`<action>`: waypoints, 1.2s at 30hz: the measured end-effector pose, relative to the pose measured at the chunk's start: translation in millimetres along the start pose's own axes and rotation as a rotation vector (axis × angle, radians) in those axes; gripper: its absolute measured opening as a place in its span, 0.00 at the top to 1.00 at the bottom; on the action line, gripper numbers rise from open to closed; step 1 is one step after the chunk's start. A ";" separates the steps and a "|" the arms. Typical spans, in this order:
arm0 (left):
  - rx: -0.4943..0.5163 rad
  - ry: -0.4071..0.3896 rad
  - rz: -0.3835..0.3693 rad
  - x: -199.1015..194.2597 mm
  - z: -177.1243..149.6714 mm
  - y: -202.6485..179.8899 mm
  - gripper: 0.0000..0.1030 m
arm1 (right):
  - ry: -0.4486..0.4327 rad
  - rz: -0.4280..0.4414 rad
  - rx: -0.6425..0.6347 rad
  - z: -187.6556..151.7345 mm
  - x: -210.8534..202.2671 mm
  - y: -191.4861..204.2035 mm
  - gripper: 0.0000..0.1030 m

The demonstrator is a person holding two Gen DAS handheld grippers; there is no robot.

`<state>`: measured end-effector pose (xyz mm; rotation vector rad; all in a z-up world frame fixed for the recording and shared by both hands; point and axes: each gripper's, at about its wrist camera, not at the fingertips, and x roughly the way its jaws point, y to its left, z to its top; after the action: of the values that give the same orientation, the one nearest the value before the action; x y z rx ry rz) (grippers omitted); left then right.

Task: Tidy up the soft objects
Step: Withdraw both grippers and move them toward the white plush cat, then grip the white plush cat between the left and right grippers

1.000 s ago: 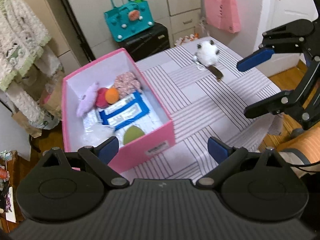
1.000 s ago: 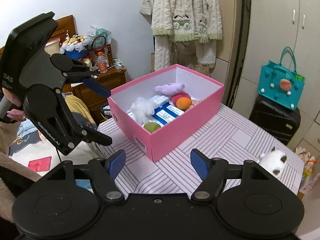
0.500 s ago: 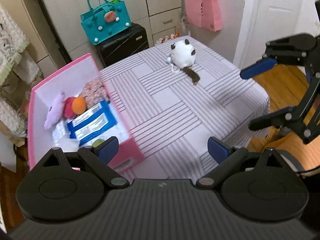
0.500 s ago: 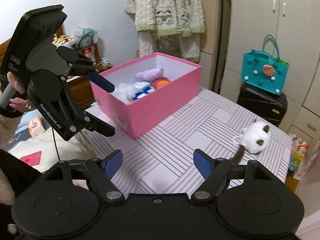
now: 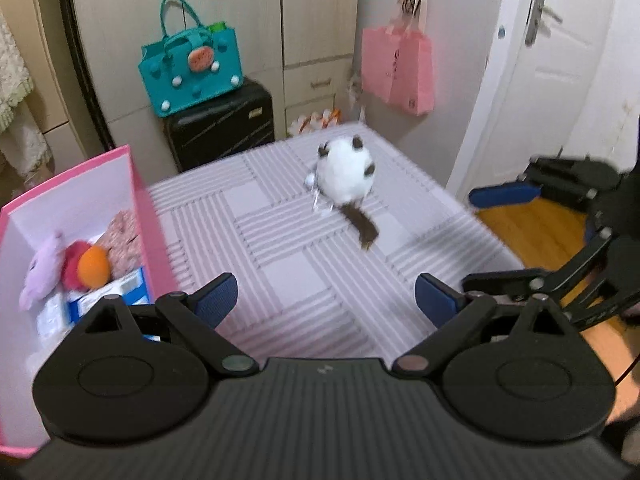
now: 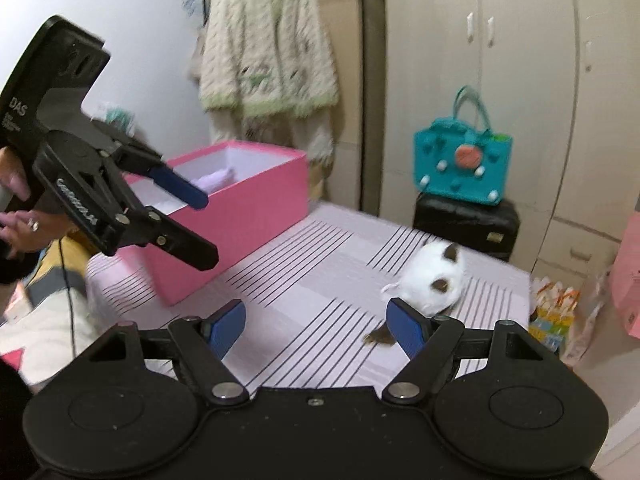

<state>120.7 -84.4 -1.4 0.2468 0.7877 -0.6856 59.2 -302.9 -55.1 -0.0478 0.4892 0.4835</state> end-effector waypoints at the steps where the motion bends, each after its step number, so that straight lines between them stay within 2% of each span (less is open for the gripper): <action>1: -0.006 -0.022 -0.006 4.7 1.3 -0.6 0.06 | -0.027 -0.024 -0.003 -4.5 5.0 -3.8 0.21; 5: -0.026 -0.090 -0.008 28.8 7.3 -4.5 0.06 | -0.059 -0.155 -0.059 -13.1 23.3 -6.7 0.21; 11: -0.074 -0.165 0.044 60.1 18.0 -8.2 0.06 | -0.055 -0.200 -0.036 -14.8 51.8 -22.6 0.21; 14: -0.126 -0.153 0.020 78.4 24.7 -7.2 0.06 | -0.006 -0.223 0.015 -14.4 67.0 -36.6 0.21; 19: -0.163 -0.160 -0.011 107.4 27.7 -9.8 0.10 | 0.036 -0.183 0.165 -18.9 85.1 -65.7 0.21; 23: -0.238 -0.084 -0.030 137.0 34.8 -5.1 0.11 | 0.037 -0.175 0.131 -20.2 102.6 -71.3 0.21; 26: -0.299 -0.064 -0.050 152.8 38.9 0.8 0.12 | 0.035 -0.200 0.077 -16.5 114.2 -70.6 0.21; 32: -0.332 -0.086 -0.044 171.8 45.5 2.9 0.17 | 0.048 -0.194 0.082 -11.8 134.2 -86.1 0.21; 36: -0.366 -0.077 -0.048 182.7 50.4 5.3 0.22 | 0.046 -0.144 0.100 -13.6 141.2 -95.9 0.21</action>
<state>245.0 -189.4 -98.7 -0.1304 0.8317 -0.5794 206.1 -328.6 -139.0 0.0019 0.5507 0.3168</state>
